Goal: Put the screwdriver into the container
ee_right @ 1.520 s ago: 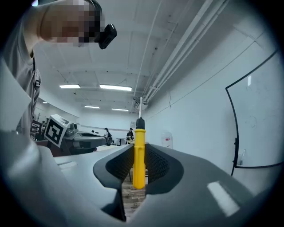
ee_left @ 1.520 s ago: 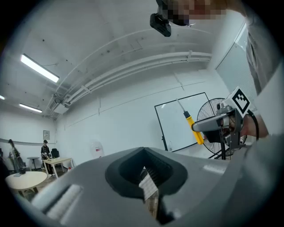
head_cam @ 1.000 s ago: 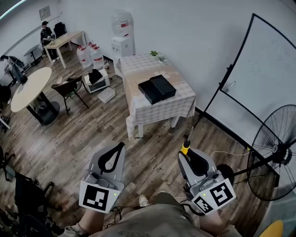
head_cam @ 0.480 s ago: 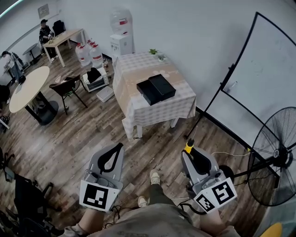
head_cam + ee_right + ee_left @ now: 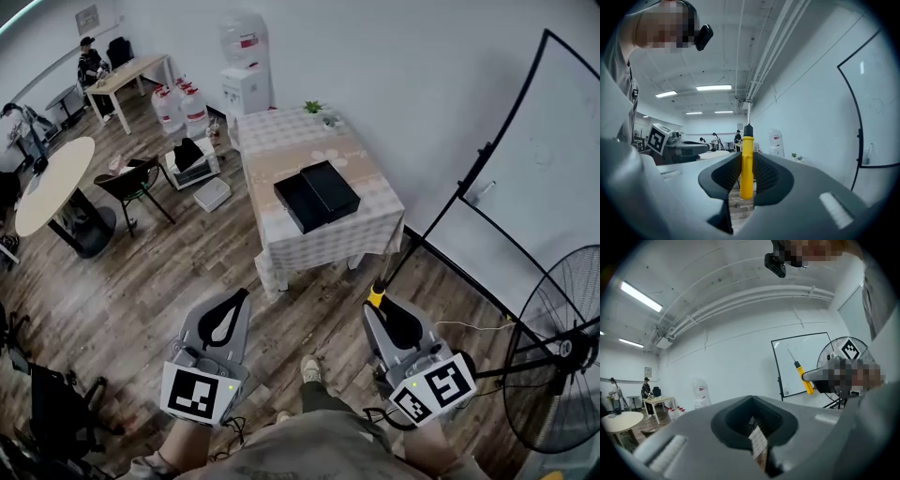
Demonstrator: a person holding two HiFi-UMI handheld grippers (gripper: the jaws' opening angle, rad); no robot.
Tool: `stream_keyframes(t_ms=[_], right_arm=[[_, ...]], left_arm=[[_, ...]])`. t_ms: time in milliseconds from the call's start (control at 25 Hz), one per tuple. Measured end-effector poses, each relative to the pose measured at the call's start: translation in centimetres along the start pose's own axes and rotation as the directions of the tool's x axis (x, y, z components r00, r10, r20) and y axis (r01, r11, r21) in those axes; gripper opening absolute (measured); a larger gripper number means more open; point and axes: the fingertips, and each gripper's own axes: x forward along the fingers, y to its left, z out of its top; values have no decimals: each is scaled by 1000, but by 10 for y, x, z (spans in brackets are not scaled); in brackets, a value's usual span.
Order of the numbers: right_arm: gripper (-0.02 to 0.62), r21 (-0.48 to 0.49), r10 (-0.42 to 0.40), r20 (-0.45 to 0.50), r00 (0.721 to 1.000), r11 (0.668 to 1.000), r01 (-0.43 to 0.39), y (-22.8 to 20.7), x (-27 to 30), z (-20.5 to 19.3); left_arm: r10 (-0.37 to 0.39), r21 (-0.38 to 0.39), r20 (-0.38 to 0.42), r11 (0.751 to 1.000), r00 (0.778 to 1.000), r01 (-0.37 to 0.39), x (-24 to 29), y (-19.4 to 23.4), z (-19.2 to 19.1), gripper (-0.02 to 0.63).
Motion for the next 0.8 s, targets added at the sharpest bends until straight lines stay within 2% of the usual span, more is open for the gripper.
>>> stream_keyframes(t_ms=[200,400,600,800], right_arm=[[103,98,58,-25,998,994,-55,-52,56,-9],[103,112,93,-65,994,990,-85,-96,104,-19],[103,134,129,-115,985,984,-114,-125,138,-33],[103,160,137,-175,975,981,-109,-146,186,-52]], left_arm=[[17,-90,-60,996,998,-23,64,27,-17,0],[26,-172,-74,984,997,-38,115,45,-29,0],[67,-175,-111,981,992,-86,151,56,-49,0],[76,-192,-173,975,982,-110,181,80,-73,0]])
